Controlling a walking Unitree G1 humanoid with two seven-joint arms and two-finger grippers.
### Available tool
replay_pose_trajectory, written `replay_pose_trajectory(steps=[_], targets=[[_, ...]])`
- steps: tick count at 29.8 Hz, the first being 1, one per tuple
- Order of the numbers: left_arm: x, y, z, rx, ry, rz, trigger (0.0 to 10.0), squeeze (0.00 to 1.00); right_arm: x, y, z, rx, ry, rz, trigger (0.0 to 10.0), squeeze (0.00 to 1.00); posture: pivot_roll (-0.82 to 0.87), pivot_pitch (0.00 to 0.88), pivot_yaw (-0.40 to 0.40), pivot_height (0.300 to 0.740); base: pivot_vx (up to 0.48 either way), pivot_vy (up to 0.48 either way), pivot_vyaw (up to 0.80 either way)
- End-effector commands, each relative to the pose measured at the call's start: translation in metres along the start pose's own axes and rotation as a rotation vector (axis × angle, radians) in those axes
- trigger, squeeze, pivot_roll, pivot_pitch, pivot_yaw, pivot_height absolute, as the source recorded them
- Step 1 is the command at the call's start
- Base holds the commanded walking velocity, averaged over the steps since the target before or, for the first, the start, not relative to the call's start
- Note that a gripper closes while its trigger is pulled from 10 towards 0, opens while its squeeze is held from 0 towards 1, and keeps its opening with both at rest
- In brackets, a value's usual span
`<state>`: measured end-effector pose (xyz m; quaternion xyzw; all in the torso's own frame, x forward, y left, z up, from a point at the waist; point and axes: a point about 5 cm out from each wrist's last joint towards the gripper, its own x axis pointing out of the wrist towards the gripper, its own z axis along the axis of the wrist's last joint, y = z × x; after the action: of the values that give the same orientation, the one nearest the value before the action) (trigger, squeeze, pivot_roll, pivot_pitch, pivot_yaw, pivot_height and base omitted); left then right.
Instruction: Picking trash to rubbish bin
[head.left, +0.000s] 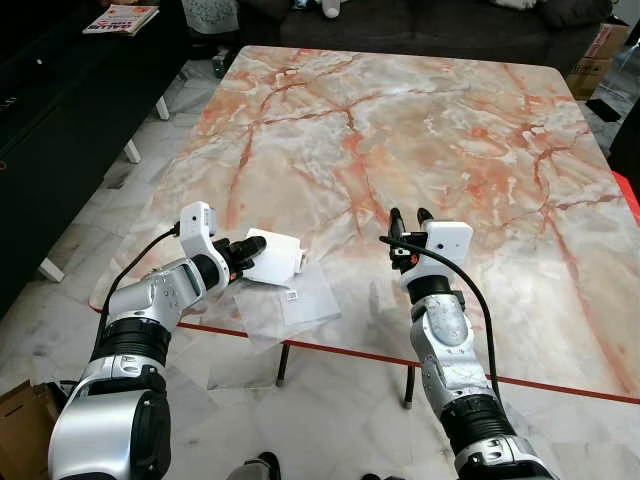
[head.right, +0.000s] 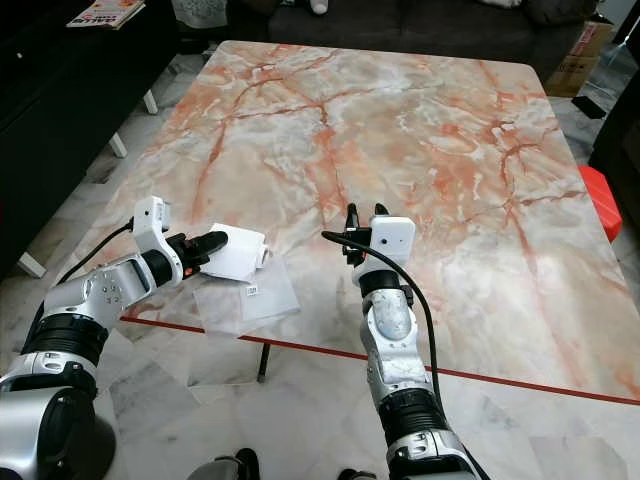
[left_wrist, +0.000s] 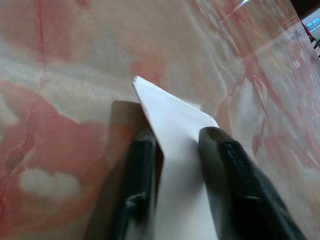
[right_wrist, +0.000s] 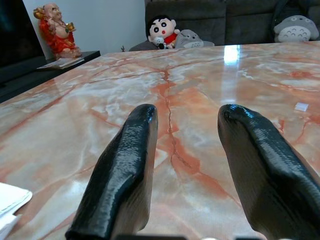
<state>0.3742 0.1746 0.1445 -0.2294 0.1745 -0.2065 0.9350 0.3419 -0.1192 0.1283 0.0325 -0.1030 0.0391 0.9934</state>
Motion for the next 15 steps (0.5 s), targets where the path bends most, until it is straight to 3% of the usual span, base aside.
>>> replay_pose_trajectory(steps=[1, 15], targets=[[0.0003, -0.003, 0.0017, 0.001, -0.004, -0.017, 0.0, 0.0, 0.0005, 0.0018, -0.0018, -0.002, 0.014, 0.008, 10.0, 0.0, 0.15, 0.13, 0.006, 0.74, 0.0, 0.0, 0.0], [0.0024, -0.008, 0.0028, -0.001, -0.024, -0.044, 0.0, 0.0, -0.0001, 0.0036, -0.0032, -0.002, 0.018, 0.013, 10.0, 0.0, 0.15, 0.116, 0.007, 0.74, 0.0, 0.0, 0.0]])
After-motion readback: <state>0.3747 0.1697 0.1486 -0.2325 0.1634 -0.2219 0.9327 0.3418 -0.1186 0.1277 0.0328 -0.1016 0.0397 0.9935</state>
